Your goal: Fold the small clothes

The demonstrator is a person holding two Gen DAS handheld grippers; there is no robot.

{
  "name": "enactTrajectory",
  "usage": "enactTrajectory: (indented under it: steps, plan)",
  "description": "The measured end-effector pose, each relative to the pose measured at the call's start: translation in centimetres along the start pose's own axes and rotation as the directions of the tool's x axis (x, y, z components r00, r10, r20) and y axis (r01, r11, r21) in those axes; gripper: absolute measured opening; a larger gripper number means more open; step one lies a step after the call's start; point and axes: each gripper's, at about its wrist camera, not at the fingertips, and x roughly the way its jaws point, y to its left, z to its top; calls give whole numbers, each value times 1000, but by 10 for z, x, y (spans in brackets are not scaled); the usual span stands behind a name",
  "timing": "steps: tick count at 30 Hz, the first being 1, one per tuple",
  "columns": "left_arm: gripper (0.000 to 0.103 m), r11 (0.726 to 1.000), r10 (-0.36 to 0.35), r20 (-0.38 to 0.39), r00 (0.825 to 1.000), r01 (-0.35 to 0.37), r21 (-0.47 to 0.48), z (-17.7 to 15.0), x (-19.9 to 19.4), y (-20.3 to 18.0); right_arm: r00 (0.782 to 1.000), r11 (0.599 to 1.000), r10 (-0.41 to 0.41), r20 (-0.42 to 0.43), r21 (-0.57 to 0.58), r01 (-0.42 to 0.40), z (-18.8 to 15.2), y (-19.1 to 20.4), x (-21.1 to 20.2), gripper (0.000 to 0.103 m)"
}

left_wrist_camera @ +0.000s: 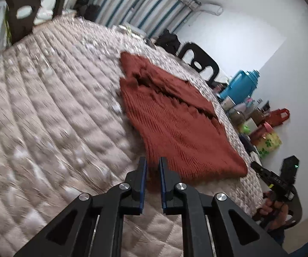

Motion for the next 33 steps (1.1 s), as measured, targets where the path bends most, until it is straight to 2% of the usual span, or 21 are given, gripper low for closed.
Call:
enactTrajectory:
  steps: [3, 5, 8, 10, 17, 19, 20, 22, 27, 29, 33]
  plan:
    - [14, 1000, 1, 42, 999, -2, 14, 11, -4, -6, 1000, 999, 0, 30, -47, 1, 5, 13, -1, 9]
    - [14, 999, -21, 44, 999, 19, 39, 18, 4, -15, 1000, 994, -13, 22, -110, 16, 6, 28, 10, 10]
    - [14, 995, -65, 6, 998, 64, 78, 22, 28, -32, 998, 985, -37, -42, -172, 29, 2, 42, 39, 13]
    - [14, 991, -69, -26, 997, 71, 110, 21, 45, -42, 997, 981, -38, -66, -192, 25, 0, 45, 50, 13]
    - [14, 974, -82, -149, 985, 111, 197, 1, 80, -67, 994, 968, -74, -81, -244, 52, -5, 51, 61, 13]
    - [14, 971, -75, -168, 983, 111, 213, -5, 80, -70, 992, 969, -61, -110, -245, 32, -8, 53, 65, 13]
    - [14, 969, -71, -170, 983, 108, 221, -9, 79, -71, 986, 968, -63, -153, -250, 23, -13, 52, 70, 13]
    - [14, 967, -62, -173, 983, 102, 233, -12, 74, -70, 989, 957, -65, -133, -289, 24, -22, 52, 65, 13]
    - [14, 972, -51, -183, 982, 91, 217, -12, 68, -69, 982, 954, -94, -164, -297, 42, -24, 54, 56, 13]
    - [14, 969, -41, -179, 983, 83, 234, -7, 67, -76, 982, 940, -127, -140, -333, 74, -20, 65, 55, 13]
    - [24, 949, -73, -150, 986, 115, 293, -2, 68, -101, 994, 931, -62, -93, -363, 24, -16, 90, 58, 13]
